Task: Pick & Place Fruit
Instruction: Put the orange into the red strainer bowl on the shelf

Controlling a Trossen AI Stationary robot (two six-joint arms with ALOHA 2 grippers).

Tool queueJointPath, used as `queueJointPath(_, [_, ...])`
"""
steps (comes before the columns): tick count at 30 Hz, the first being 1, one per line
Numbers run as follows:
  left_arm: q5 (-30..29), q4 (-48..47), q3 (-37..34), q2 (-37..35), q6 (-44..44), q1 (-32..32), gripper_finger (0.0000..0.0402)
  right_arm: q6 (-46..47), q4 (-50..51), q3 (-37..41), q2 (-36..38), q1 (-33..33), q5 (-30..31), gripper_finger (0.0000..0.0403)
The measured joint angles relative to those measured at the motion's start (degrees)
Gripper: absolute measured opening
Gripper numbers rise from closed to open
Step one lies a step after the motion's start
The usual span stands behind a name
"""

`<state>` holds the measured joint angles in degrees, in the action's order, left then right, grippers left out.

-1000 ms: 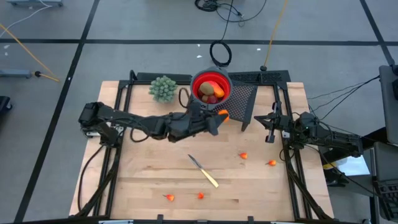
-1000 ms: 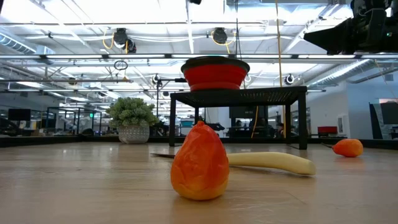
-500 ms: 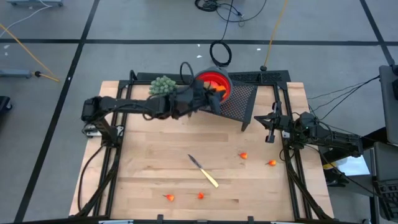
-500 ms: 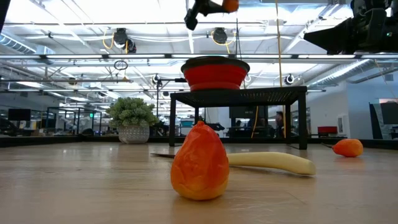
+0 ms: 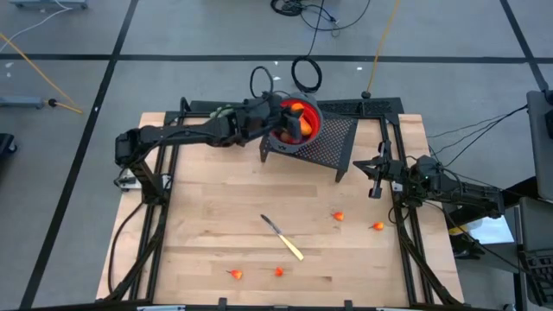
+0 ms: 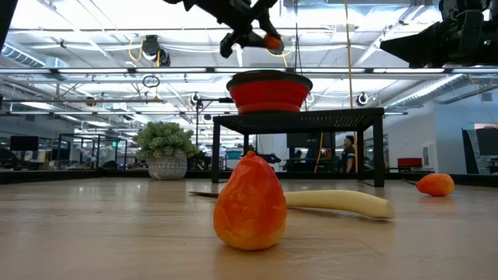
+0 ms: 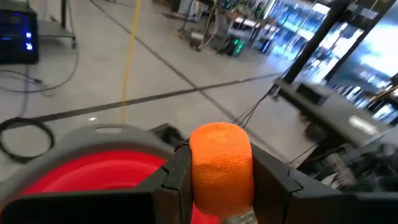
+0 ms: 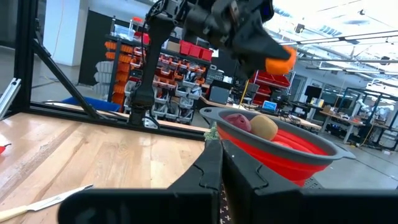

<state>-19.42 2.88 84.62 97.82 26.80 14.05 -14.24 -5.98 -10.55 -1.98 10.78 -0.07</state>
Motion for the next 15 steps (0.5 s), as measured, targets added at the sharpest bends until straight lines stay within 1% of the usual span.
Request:
queueJointPath(7, [0.0,-8.7,0.0,0.0,-0.2,0.4,0.0115,0.0,0.0,0.0,0.0,0.0,0.0,0.0000])
queueJointPath(12, [0.0,-12.0,0.0,0.0,-0.4,-0.3,0.0115,0.0,0.0,0.0,0.0,0.0,0.0,0.0000])
queueJointPath(15, [-0.2,-12.6,0.1,0.0,-2.2,-0.8,0.0115,0.0,0.0,0.0,0.0,0.0,0.0,0.0000])
